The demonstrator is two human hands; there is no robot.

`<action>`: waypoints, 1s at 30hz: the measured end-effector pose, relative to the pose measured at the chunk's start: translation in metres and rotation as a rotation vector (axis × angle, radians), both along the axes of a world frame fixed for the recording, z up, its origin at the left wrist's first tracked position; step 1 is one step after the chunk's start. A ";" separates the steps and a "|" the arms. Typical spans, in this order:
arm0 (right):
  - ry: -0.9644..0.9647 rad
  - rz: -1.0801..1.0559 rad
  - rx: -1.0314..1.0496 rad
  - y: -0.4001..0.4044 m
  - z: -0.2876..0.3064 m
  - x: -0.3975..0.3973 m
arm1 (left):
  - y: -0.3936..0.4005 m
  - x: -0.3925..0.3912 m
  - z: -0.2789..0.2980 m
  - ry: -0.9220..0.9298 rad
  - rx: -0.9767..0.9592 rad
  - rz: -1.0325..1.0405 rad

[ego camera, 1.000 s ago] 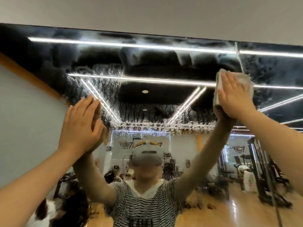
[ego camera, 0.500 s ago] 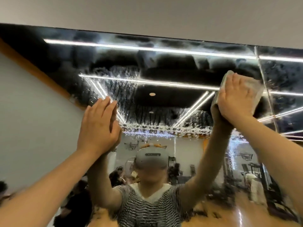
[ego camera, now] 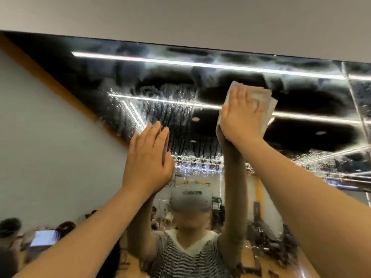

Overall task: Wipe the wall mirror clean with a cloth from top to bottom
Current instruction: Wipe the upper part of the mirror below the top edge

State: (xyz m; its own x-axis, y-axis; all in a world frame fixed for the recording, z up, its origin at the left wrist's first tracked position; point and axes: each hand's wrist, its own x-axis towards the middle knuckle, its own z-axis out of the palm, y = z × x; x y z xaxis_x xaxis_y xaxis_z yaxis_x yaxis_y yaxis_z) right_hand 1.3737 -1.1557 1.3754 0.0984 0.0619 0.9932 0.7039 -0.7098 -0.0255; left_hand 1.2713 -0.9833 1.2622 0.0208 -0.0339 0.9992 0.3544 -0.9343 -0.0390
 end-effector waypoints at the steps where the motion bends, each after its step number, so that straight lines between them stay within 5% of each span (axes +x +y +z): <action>1: -0.008 0.008 -0.015 0.007 0.000 -0.005 | 0.000 0.000 0.000 -0.002 0.001 -0.002; 16: 0.091 0.189 -0.298 0.045 0.024 -0.043 | -0.003 -0.001 -0.002 -0.016 -0.018 -0.067; 23: -0.187 0.010 -0.302 0.041 0.015 -0.024 | 0.001 -0.001 -0.003 -0.026 -0.005 -0.084; 30: -0.205 0.014 -0.269 0.050 0.020 -0.021 | 0.000 0.000 -0.003 -0.038 0.009 -0.085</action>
State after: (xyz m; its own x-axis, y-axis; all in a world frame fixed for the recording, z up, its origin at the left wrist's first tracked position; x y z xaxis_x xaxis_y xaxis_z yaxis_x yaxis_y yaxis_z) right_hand 1.3526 -1.1056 1.3951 -0.1047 0.3249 0.9400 0.6846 -0.6620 0.3051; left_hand 1.2711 -0.9832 1.2595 -0.0200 -0.0425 0.9989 0.2749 -0.9608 -0.0354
